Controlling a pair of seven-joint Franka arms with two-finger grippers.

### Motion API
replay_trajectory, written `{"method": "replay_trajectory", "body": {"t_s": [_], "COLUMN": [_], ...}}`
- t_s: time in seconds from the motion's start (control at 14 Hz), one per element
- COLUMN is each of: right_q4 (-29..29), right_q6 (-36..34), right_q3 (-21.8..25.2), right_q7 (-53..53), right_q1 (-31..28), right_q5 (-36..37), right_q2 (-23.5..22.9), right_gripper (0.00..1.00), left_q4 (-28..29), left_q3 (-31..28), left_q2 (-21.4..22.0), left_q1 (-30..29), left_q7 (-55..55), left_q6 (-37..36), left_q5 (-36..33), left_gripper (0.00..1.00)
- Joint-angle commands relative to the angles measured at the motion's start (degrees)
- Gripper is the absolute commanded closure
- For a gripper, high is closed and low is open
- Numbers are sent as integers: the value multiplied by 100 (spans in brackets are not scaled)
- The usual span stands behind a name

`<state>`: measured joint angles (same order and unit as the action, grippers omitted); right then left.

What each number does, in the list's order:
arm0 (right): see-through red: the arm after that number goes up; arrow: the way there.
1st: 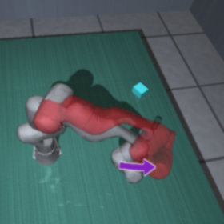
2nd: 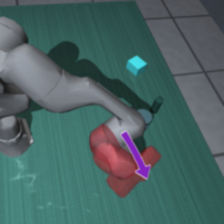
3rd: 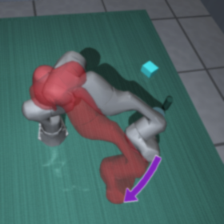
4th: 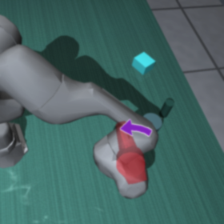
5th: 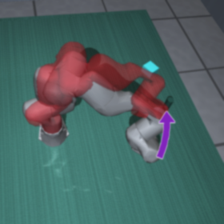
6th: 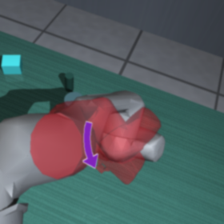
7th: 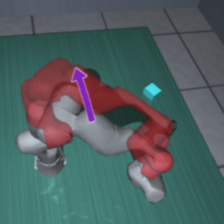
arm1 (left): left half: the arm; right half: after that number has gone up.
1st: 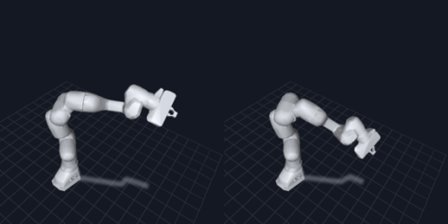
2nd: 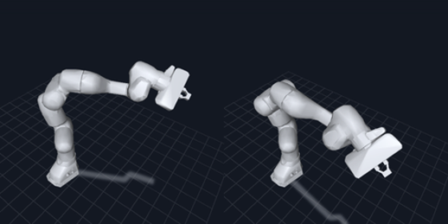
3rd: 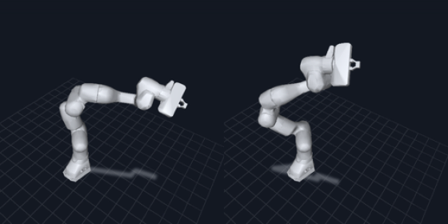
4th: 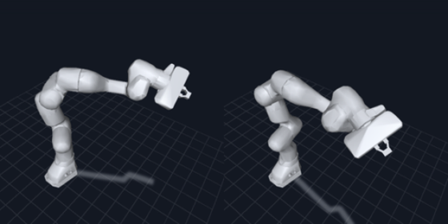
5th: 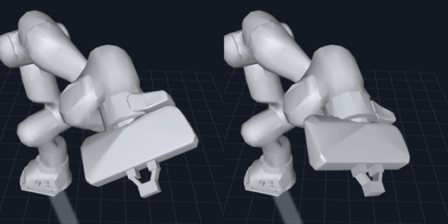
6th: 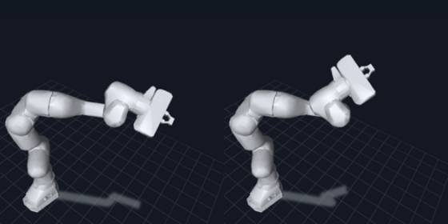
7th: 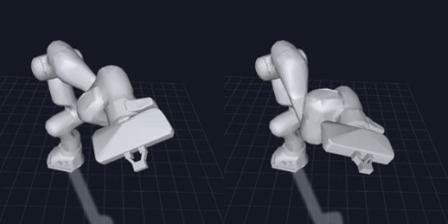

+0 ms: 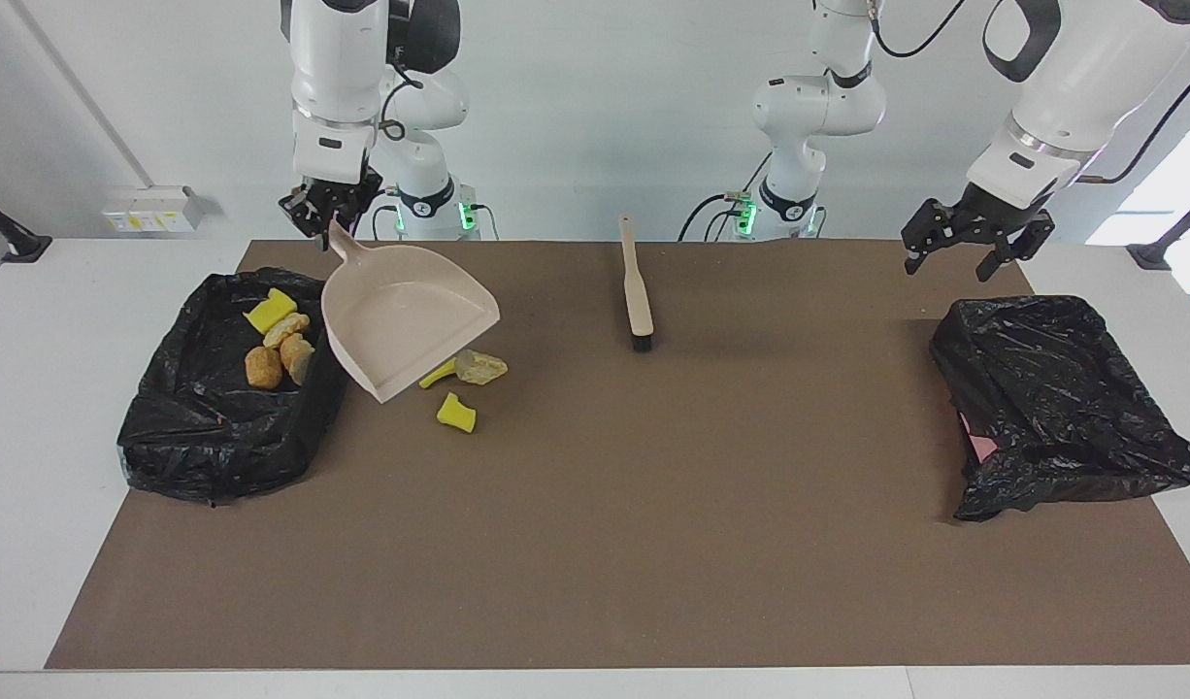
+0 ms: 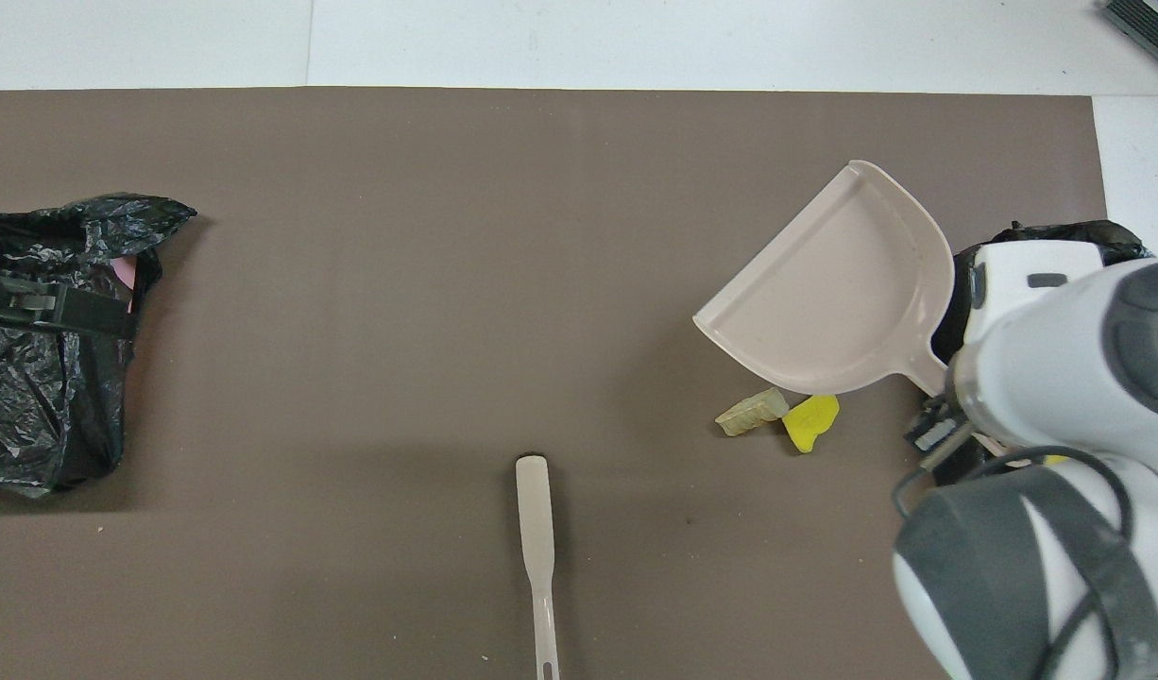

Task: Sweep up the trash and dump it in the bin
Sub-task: 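Bring the empty dustpan back from the bag with the right gripper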

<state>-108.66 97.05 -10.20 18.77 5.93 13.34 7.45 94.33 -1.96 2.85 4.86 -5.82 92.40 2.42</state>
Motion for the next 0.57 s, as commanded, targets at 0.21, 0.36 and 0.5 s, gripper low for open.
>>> {"method": "replay_trajectory", "body": {"t_s": [0.21,0.36,0.5], "right_q4": [574,670,1300], "right_q6": [1059,1456,1572], "right_q3": [-17,-17,-17], "right_q7": [-2865,-3824,-4554], "right_q1": [890,1032,1409], "right_q5": [-789,-946,-1000], "right_q2": [-1385,-1754,-2359], "right_gripper": [100,100,100], "left_q4": [-20,-20,-20], "left_q3": [20,20,20], "left_q2": [84,84,84], "left_q1": [-55,-55,-46], "left_q7": [-59,-59,-59], "left_q6": [-47,-47,-38], "left_q5": [-102,-102,-102], "left_gripper": [0,0,0]}}
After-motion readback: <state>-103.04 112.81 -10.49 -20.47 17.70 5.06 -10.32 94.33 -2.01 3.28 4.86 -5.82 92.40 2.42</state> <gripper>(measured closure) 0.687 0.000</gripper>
